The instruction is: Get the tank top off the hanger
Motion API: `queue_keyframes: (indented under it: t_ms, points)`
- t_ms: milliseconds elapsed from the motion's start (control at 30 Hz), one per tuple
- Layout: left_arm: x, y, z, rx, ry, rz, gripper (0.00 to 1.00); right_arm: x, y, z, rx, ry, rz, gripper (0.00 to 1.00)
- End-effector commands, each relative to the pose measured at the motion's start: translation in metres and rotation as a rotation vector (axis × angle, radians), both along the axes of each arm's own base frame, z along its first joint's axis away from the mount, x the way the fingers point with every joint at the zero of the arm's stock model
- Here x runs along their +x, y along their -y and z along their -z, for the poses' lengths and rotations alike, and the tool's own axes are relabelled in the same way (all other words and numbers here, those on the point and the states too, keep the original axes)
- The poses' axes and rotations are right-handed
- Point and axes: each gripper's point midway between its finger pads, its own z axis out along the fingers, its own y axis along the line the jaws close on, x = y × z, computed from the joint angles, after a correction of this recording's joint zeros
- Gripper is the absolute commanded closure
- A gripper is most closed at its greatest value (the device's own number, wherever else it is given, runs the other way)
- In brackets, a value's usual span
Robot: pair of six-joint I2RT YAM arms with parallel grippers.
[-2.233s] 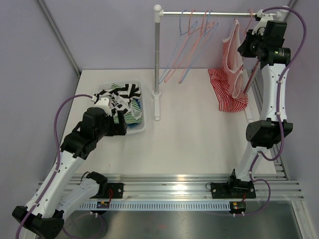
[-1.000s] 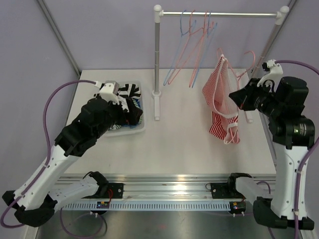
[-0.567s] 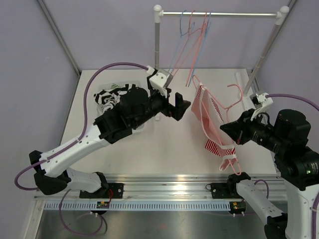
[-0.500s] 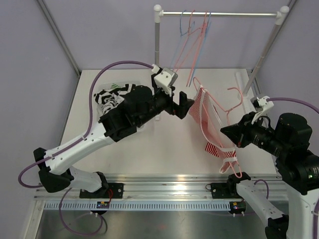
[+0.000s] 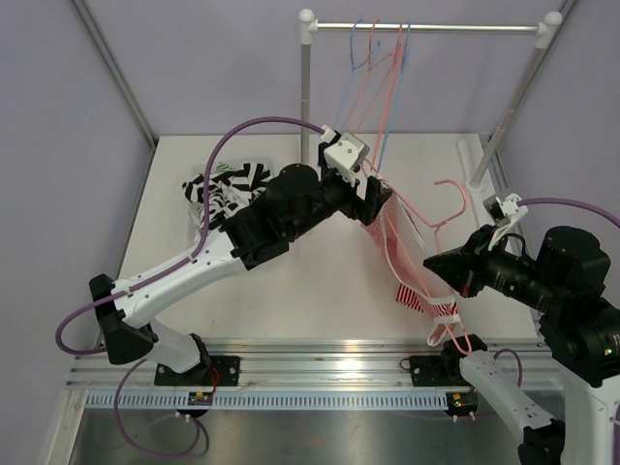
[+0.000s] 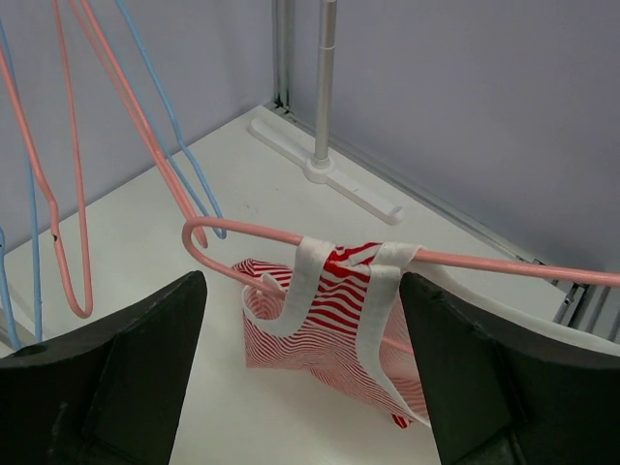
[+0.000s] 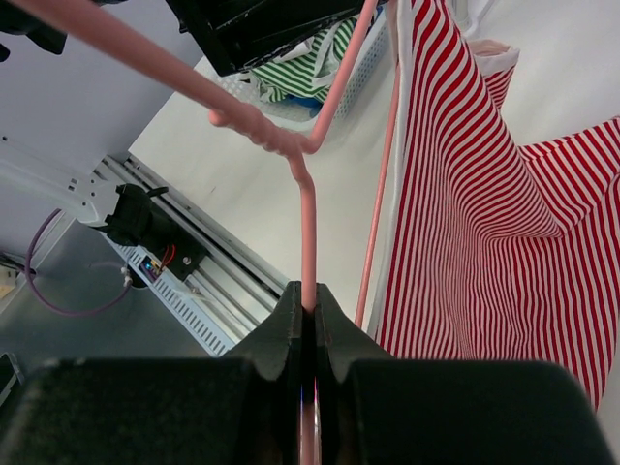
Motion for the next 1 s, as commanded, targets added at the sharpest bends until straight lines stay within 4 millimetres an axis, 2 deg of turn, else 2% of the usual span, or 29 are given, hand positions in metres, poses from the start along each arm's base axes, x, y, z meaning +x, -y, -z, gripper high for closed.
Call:
queue_keyframes:
  t_ms: [0,133,333,367,400,433,567,700,800,967]
  points:
    - [-0.003,0.008,-0.03,-0.097,0.063,0.037,0.17,0.001,-0.011,-0.019,0.044,0.06,-0.064,1.0]
    - [0.009,0.003,-0.019,-0.068,0.043,-0.04,0.48,-0.001,-0.011,-0.021,0.043,0.064,-0.068,1.0]
    - [0.01,0.006,-0.009,-0.048,0.03,-0.038,0.48,-0.001,-0.012,-0.021,0.044,0.064,-0.074,1.0]
    - [0.011,0.005,-0.009,-0.043,0.033,-0.04,0.66,-0.001,-0.012,-0.021,0.043,0.063,-0.076,1.0]
    - [0.011,0.005,-0.008,-0.042,0.032,-0.043,0.73,0.0,-0.012,-0.022,0.042,0.064,-0.078,1.0]
    - [0.014,0.003,-0.007,-0.038,0.03,-0.066,0.8,-0.001,-0.012,-0.021,0.042,0.064,-0.076,1.0]
    - [0.024,-0.008,-0.005,-0.024,0.03,-0.145,0.99,0.0,-0.011,-0.016,0.026,0.062,-0.073,1.0]
    - [0.036,-0.029,-0.004,-0.019,0.026,-0.274,1.0,-0.001,-0.01,-0.008,-0.005,0.052,-0.075,1.0]
    - [0.044,-0.053,-0.003,-0.031,0.021,-0.388,1.0,-0.003,-0.008,0.0,-0.031,0.047,-0.082,1.0]
    - [0.059,-0.096,0.003,-0.068,-0.029,-0.569,1.0,-0.026,-0.015,0.007,-0.044,0.07,-0.204,1.0]
